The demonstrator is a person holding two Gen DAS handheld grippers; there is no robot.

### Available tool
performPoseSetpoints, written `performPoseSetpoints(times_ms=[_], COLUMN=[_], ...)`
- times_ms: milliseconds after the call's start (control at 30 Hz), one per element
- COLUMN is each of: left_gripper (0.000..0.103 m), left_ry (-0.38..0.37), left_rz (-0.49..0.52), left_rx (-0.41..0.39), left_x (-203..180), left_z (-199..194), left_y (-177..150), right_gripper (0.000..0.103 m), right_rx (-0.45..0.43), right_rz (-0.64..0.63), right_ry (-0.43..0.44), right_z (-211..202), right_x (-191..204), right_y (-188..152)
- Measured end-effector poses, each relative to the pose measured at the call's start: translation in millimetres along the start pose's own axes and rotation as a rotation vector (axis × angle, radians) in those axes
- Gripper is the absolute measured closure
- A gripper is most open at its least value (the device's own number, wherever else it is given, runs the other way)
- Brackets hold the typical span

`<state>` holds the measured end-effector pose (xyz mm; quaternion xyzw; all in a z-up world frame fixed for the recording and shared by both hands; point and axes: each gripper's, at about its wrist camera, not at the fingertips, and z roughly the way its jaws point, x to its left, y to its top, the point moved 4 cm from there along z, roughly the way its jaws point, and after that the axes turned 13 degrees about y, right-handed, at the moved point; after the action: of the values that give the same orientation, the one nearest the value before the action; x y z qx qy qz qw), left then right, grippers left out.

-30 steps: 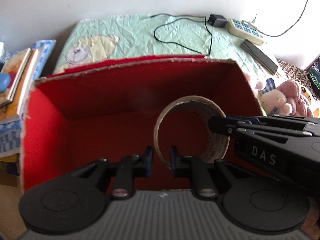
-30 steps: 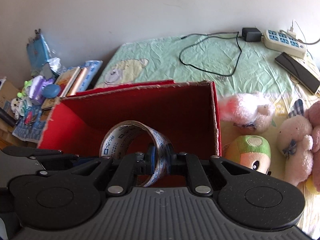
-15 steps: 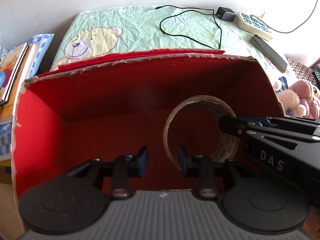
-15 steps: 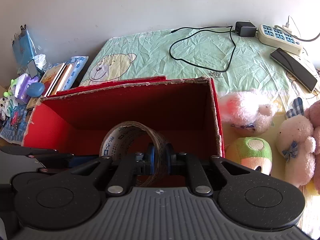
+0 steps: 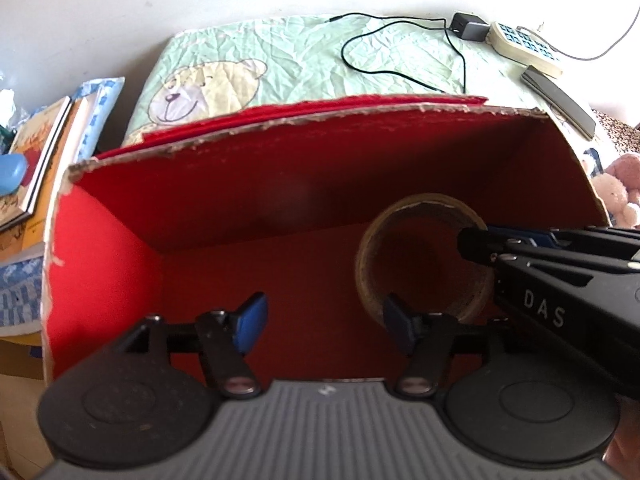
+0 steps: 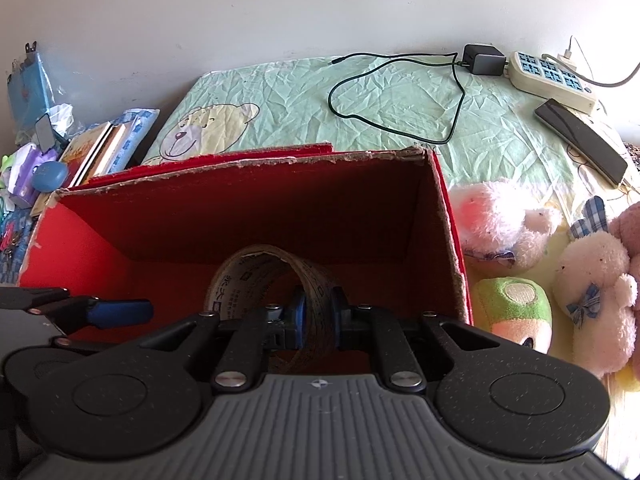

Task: Organize objects
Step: 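Carry the tape roll with the left gripper over the red box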

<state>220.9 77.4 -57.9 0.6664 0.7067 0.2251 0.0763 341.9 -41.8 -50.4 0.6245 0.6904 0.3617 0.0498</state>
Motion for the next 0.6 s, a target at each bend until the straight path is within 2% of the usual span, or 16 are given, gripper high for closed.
performPoseSetpoints(times_ms=[200, 400, 600], left_gripper=[0.028, 0.025, 0.025], left_ry=[0.033, 0.024, 0.03], left_rz=[0.004, -0.025, -0.066], left_rx=[-0.035, -0.054, -0.059], left_x=[8.3, 24.5, 34.2], left_z=[-1.4, -2.7, -2.5], left_y=[0.4, -1.3, -4.1], right_gripper=[0.091, 0.083, 0.081], right_rx=[-0.025, -0.07, -0.069], right_rz=[0.028, 0.091, 0.118], right_ry=[-0.002, 0.036, 0.088], right_z=[-1.7, -14.2, -23.6], right_x=[-1.5, -2.1, 3.3], right_y=[-0.2, 0.3, -1.3])
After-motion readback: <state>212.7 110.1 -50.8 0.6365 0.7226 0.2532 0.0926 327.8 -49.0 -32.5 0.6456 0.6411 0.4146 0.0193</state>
